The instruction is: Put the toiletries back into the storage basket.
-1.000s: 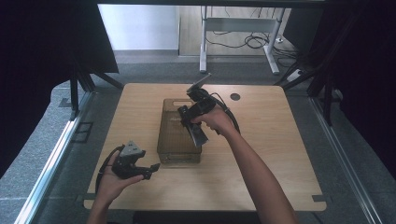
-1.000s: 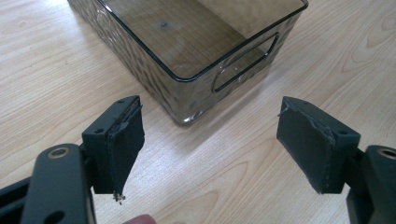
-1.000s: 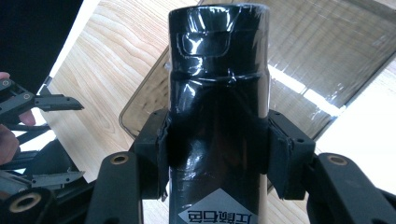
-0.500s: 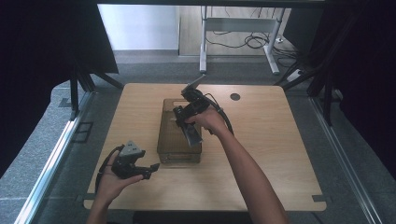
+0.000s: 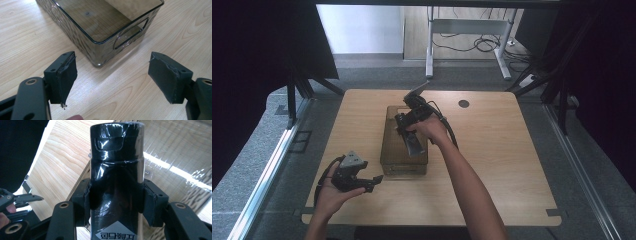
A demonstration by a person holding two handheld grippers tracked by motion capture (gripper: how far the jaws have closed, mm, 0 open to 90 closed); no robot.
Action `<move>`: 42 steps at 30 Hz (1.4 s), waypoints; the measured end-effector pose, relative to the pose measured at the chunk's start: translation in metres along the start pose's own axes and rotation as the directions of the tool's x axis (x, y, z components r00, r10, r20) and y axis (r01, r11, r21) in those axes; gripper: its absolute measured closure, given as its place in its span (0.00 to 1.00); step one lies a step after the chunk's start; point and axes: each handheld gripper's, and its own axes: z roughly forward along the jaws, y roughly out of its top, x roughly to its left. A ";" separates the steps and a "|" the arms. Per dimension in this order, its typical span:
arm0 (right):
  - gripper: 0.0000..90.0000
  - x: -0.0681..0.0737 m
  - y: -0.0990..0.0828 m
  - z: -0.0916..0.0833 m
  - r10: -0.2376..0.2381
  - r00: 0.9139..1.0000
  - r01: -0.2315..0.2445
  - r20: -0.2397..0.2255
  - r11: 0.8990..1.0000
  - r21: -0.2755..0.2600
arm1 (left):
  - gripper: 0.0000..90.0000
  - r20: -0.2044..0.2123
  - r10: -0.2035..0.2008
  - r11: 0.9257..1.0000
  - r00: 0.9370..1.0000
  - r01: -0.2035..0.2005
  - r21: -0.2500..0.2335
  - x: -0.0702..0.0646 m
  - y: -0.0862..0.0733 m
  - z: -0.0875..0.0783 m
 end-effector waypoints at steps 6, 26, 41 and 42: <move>0.53 -0.002 0.003 0.008 0.031 1.000 -0.031 -0.002 1.000 -0.007 | 0.26 0.003 -0.002 1.000 1.000 0.002 -0.002 0.000 0.000 0.000; 0.53 -0.006 0.003 0.030 0.098 0.994 -0.099 -0.044 0.995 -0.029 | 0.26 0.005 0.000 1.000 1.000 0.000 0.002 -0.001 0.000 0.002; 0.53 -0.001 0.007 0.042 0.155 0.987 -0.158 -0.049 0.986 -0.052 | 0.26 0.008 0.004 1.000 1.000 -0.004 -0.003 0.000 0.000 0.001; 0.53 -0.001 0.007 0.043 0.161 0.986 -0.164 -0.050 0.985 -0.055 | 0.26 0.008 0.003 1.000 1.000 -0.003 -0.004 0.000 0.000 0.001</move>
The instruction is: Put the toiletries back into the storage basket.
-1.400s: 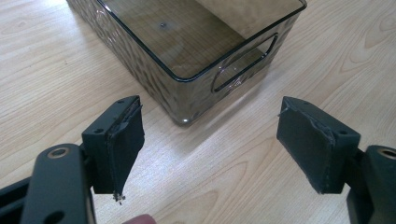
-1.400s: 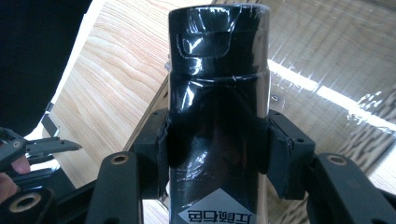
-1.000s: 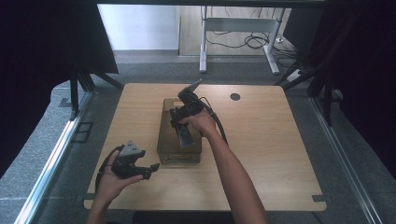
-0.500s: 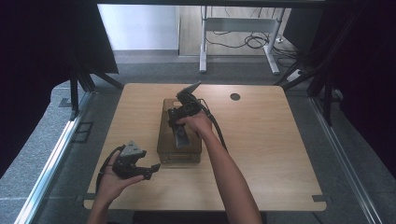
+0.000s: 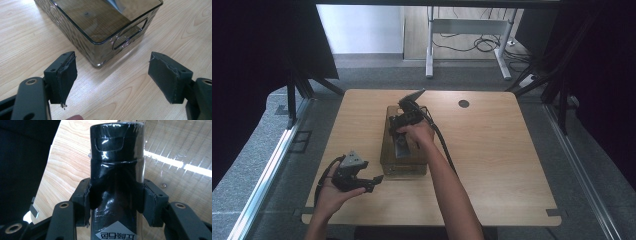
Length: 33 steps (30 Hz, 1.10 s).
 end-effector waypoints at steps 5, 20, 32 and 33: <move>0.53 0.002 -0.001 0.004 0.026 1.000 -0.026 0.001 1.000 -0.006 | 0.26 0.001 0.000 1.000 1.000 0.000 0.001 0.000 0.000 0.000; 0.53 -0.003 -0.010 0.020 0.140 0.989 -0.141 -0.036 0.990 -0.019 | 0.26 0.002 -0.002 1.000 1.000 0.002 -0.010 0.000 0.000 -0.003; 0.53 -0.007 -0.016 0.033 0.177 0.984 -0.178 -0.034 0.984 -0.014 | 0.26 0.000 -0.006 1.000 1.000 0.006 -0.012 0.000 0.000 -0.003; 0.53 -0.008 -0.016 0.034 0.176 0.984 -0.177 -0.030 0.984 -0.012 | 0.26 0.001 -0.007 1.000 1.000 0.007 -0.011 0.000 0.000 -0.002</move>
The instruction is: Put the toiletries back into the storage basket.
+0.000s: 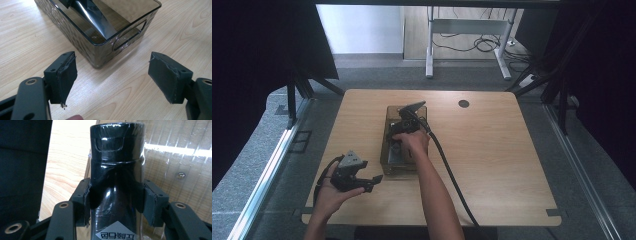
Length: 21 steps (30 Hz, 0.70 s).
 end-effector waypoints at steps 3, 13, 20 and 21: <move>0.53 -0.002 -0.001 0.003 0.008 1.000 -0.008 0.007 1.000 0.002 | 0.26 -0.002 0.000 1.000 1.000 0.000 0.002 0.000 0.000 0.000; 0.53 -0.009 -0.002 0.013 0.026 0.999 -0.027 0.024 1.000 0.017 | 0.26 -0.001 -0.002 1.000 1.000 0.002 0.006 0.001 -0.001 0.002; 0.52 -0.012 -0.003 0.017 0.030 0.999 -0.030 0.031 0.999 0.024 | 0.26 0.000 0.002 1.000 1.000 -0.002 0.007 0.001 0.000 0.002; 0.52 -0.012 -0.003 0.018 0.031 0.999 -0.032 0.030 0.999 0.025 | 0.26 0.000 0.000 1.000 1.000 0.000 0.007 0.001 -0.001 0.002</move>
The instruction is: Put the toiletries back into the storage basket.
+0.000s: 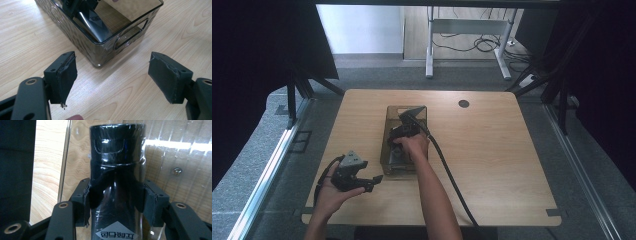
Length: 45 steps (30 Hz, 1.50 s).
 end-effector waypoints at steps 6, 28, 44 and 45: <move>0.52 -0.002 0.000 0.002 0.010 1.000 -0.010 -0.006 1.000 -0.001 | 0.26 0.001 0.002 1.000 1.000 -0.002 0.001 0.000 0.000 0.000; 0.47 0.002 0.000 -0.002 0.041 0.998 -0.040 0.050 0.999 -0.024 | 0.26 0.000 0.002 1.000 1.000 -0.002 0.004 0.001 0.000 0.000; 0.49 0.015 0.001 -0.038 -0.057 0.998 0.060 0.039 0.996 -0.071 | 0.26 -0.012 -0.011 1.000 1.000 0.011 0.009 0.001 0.000 -0.001; 0.49 0.015 0.001 -0.040 -0.068 0.997 0.071 0.040 0.995 -0.074 | 0.26 -0.012 -0.008 1.000 1.000 0.008 0.009 0.001 0.000 -0.001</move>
